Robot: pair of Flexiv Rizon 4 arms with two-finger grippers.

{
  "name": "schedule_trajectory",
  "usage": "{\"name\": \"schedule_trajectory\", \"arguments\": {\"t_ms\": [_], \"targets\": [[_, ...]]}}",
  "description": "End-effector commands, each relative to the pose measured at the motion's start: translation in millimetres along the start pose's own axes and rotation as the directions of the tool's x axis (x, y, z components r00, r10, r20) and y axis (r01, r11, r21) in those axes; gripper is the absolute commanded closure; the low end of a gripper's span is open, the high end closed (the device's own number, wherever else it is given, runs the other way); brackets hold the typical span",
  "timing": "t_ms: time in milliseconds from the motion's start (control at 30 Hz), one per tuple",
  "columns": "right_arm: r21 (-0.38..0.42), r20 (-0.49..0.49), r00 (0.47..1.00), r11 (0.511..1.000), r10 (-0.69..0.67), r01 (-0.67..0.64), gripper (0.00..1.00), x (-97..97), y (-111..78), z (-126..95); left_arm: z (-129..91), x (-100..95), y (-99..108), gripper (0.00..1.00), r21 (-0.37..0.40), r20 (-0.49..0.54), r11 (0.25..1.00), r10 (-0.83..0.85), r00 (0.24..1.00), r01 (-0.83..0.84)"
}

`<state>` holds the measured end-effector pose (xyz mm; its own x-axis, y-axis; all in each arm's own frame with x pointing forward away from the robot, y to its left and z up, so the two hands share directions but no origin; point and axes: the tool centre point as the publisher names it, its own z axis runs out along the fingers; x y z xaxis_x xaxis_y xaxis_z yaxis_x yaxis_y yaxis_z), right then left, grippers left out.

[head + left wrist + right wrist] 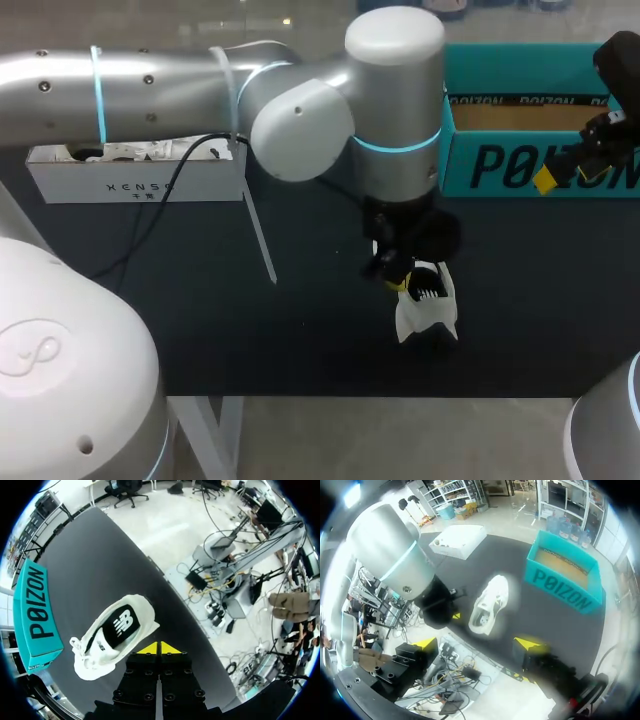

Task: Take the shoe out of the shoebox, open the shoe tongue, remove and reinsert the insole, then place the shoe into the shoebox

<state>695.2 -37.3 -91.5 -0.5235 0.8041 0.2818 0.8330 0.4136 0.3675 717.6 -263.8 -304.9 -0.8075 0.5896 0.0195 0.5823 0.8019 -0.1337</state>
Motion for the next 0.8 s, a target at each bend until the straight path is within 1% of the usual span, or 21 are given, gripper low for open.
{"name": "schedule_trajectory", "arguments": {"t_ms": [33, 200, 267, 500, 567, 667, 733, 800], "targets": [[-0.003, 0.009, 1.000, 1.000, 0.003, -0.003, 0.00, -7.5, 0.2, -7, 0, -1.7, -5, 1.00, -0.007, -0.001, 1.000, 0.008, 1.000, -0.008], [-0.032, 0.028, 0.999, 0.999, 0.032, -0.031, 0.00, -22.4, -8.9, -22, 1, -2.8, -6, 1.00, -0.003, 0.001, 1.000, 0.014, 1.000, -0.014], [-0.035, 0.029, 0.999, 0.999, 0.036, -0.035, 0.00, -25.2, -11.5, -25, 1, -3.0, -6, 1.00, -0.002, 0.001, 1.000, 0.014, 1.000, -0.014], [-0.047, 0.026, 0.999, 0.998, 0.037, -0.036, 0.00, -31.4, -17.7, -30, 3, -4.6, -10, 1.00, 0.007, -0.005, 1.000, -0.018, 1.000, 0.018], [-0.033, 0.027, 0.999, 0.999, 0.029, -0.028, 0.00, -30.9, -17.2, -31, 4, -2.4, -13, 1.00, 0.016, -0.003, 0.999, -0.040, 0.999, 0.040], [-0.033, 0.027, 0.999, 0.999, 0.029, -0.028, 0.00, -30.9, -17.2, -31, 9, -2.1, -18, 1.00, 0.008, -0.016, 0.999, -0.043, 0.999, 0.043], [-0.033, 0.027, 0.999, 0.999, 0.029, -0.028, 0.00, -30.9, -17.2, -31, 10, -3.1, -22, 1.00, -0.017, -0.035, 0.998, -0.056, 0.998, 0.056], [-0.033, 0.027, 0.999, 0.999, 0.029, -0.028, 0.00, -30.9, -17.2, -31, 10, -3.4, -25, 1.00, -0.012, -0.028, 0.998, -0.065, 0.998, 0.064]]}}
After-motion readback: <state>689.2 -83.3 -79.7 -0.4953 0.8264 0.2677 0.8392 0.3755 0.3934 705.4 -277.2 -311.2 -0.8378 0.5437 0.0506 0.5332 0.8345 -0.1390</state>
